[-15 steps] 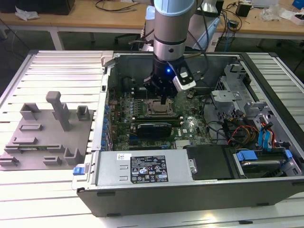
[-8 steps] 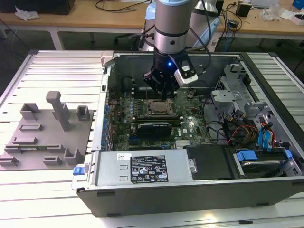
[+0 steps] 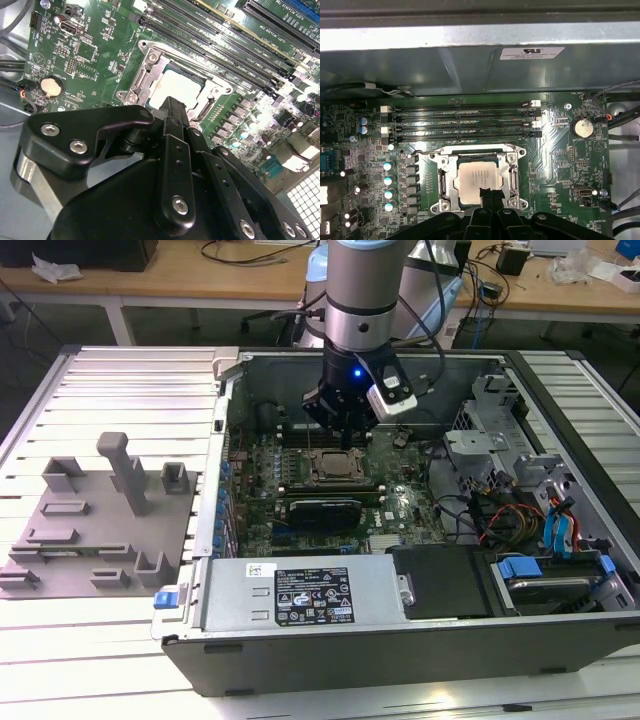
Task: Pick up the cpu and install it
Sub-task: 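Install the first cpu locking lever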
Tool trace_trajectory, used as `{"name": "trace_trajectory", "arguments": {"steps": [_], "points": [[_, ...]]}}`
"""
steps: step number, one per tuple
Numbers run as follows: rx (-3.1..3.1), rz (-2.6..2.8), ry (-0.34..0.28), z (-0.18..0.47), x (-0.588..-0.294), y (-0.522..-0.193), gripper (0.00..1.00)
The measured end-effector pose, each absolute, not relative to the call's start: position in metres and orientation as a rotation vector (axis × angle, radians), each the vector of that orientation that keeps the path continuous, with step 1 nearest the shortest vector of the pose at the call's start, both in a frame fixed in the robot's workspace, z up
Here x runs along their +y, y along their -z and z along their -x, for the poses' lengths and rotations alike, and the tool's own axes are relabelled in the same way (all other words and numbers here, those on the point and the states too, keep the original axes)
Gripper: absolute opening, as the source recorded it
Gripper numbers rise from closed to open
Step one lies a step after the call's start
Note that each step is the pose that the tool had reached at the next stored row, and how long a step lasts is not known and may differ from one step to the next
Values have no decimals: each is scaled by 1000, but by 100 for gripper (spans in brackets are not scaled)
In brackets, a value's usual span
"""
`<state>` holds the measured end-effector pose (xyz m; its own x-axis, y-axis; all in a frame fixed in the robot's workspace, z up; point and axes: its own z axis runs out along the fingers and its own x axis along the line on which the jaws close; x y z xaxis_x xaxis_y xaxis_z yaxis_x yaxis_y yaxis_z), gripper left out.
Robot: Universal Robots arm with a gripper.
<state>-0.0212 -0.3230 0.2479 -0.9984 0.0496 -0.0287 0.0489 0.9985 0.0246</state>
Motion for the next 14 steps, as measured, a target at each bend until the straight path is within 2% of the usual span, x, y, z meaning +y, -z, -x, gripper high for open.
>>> {"name": "trace_trajectory", "arguments": {"steps": [7,10,14], "points": [[3111,-77,-36,21,-323,-248,11],[3111,-77,-31,21,-323,-265,11],[3111,-77,-30,21,-323,-268,11]]}}
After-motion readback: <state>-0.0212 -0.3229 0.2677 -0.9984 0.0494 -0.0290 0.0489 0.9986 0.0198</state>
